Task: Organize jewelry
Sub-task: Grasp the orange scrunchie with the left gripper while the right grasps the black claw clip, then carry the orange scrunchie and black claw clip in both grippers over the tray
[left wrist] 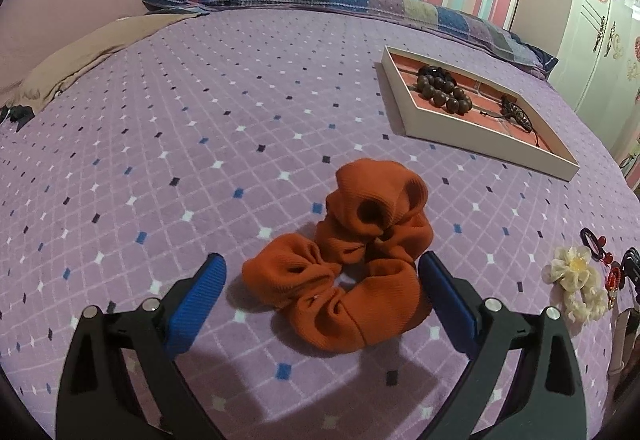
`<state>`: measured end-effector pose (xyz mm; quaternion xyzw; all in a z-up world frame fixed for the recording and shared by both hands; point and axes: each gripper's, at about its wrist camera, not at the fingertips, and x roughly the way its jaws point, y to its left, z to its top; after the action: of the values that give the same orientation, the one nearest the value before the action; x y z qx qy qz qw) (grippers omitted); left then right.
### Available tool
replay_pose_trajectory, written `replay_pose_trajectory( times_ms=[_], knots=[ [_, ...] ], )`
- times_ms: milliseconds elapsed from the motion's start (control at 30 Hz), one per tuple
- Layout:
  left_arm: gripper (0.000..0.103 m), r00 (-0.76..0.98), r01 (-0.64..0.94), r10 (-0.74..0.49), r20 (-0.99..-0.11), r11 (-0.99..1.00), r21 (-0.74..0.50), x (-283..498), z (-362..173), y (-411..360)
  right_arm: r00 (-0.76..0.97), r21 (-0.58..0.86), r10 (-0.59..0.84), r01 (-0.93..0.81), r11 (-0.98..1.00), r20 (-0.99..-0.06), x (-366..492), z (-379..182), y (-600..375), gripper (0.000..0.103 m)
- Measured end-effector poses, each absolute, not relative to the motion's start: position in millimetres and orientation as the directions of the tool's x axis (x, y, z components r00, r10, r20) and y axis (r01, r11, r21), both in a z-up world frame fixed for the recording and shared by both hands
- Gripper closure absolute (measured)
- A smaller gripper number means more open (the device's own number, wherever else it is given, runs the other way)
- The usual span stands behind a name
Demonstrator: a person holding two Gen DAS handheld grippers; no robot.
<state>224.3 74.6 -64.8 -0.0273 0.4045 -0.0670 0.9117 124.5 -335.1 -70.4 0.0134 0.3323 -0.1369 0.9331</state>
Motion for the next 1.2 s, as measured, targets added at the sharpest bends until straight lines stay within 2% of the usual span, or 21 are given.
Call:
replay_pose_trajectory(
  times_ms=[167, 300, 367, 533, 967, 1200],
  knots=[
    [0.023, 0.653, 0.129, -0.173, -0.737, 0.985, -0.117, 226, -66, 71, 0.748, -0.061, -0.23, 0.247, 0.967, -0.622, 125, -69, -333, 0.03],
    [0.031, 0.654, 0.144, -0.182, -0.734, 0.983, -0.115, 226, -66, 67, 0.755, -0.058, -0.218, 0.232, 0.971, -0.618, 125, -69, -330, 0.041],
    [0.04, 0.655, 0.151, -0.187, -0.732, 0.982, -0.116, 225, -65, 67, 0.758, -0.058, -0.215, 0.229, 0.972, -0.615, 125, -68, -329, 0.044],
    [0.052, 0.657, 0.165, -0.194, -0.728, 0.98, -0.112, 224, -64, 64, 0.765, -0.054, -0.2, 0.212, 0.976, -0.613, 126, -67, -326, 0.059],
    [0.074, 0.67, 0.178, -0.194, -0.717, 0.979, -0.098, 222, -56, 61, 0.772, -0.041, -0.201, 0.222, 0.974, -0.603, 126, -64, -325, 0.059],
    [0.08, 0.691, 0.175, -0.177, -0.701, 0.982, -0.076, 219, -49, 60, 0.778, -0.026, -0.203, 0.234, 0.972, -0.595, 125, -59, -329, 0.06]
  ],
)
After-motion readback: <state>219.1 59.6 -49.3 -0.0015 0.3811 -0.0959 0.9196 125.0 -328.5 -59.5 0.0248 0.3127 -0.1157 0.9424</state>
